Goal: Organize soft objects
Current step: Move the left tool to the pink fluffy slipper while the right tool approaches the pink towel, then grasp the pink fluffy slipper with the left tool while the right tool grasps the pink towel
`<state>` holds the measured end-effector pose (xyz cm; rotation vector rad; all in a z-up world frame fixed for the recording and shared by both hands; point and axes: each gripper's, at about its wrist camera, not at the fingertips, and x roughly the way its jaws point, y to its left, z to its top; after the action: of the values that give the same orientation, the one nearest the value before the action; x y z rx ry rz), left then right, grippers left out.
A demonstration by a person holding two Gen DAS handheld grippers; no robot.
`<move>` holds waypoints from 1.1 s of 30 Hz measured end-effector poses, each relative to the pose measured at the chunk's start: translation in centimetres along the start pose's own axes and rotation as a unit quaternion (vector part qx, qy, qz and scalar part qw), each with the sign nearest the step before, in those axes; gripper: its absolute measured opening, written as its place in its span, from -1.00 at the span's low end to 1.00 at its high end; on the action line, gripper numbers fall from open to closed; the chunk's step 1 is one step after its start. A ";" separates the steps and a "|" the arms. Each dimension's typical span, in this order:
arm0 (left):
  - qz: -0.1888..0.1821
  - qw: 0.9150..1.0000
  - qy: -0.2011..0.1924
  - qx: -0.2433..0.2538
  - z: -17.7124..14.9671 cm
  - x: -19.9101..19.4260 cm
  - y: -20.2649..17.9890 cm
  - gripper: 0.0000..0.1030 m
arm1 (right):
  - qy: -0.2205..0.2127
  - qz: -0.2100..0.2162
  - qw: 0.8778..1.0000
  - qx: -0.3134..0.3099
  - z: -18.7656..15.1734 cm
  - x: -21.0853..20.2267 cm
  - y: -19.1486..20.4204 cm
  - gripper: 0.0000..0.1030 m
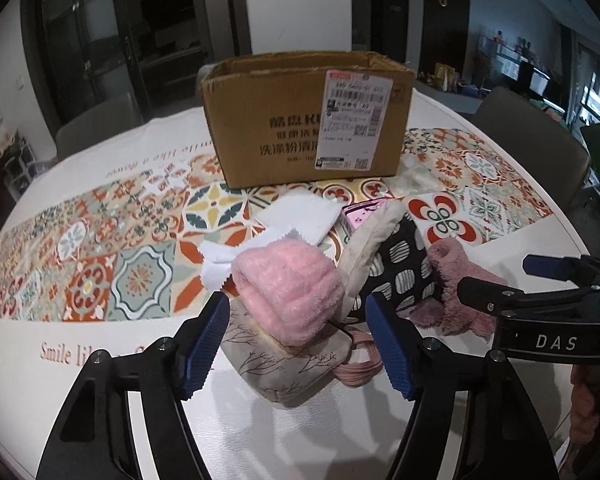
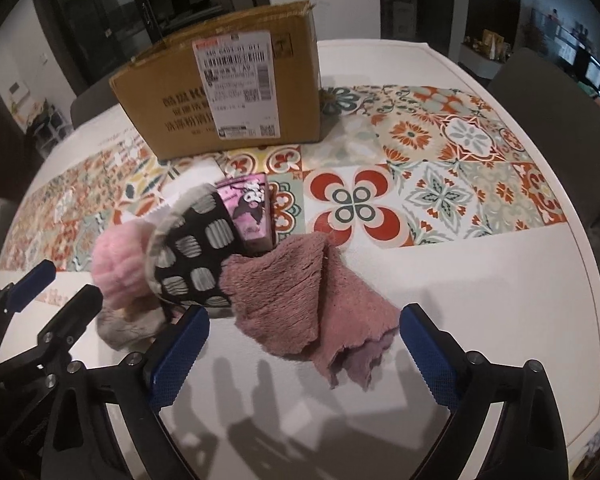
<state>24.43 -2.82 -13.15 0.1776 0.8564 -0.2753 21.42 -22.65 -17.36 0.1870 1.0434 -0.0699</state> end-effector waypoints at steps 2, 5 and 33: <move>-0.001 1.000 0.007 -0.011 0.0 0.7 0.2 0.28 | 0.006 0.004 1.000 -0.001 0.2 0.7 -0.1 0.89; -0.005 1.000 0.017 -0.023 0.0 1.6 0.6 0.21 | 0.015 0.003 1.000 -0.004 0.3 1.8 -0.1 0.82; -0.031 0.999 0.023 -0.030 0.2 1.1 0.4 -0.65 | 0.031 0.040 0.999 -0.013 0.1 2.6 0.4 -0.75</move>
<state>25.41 -2.66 -13.80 0.1023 0.9147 -0.3033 22.86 -22.17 -19.54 0.2085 1.0971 0.0218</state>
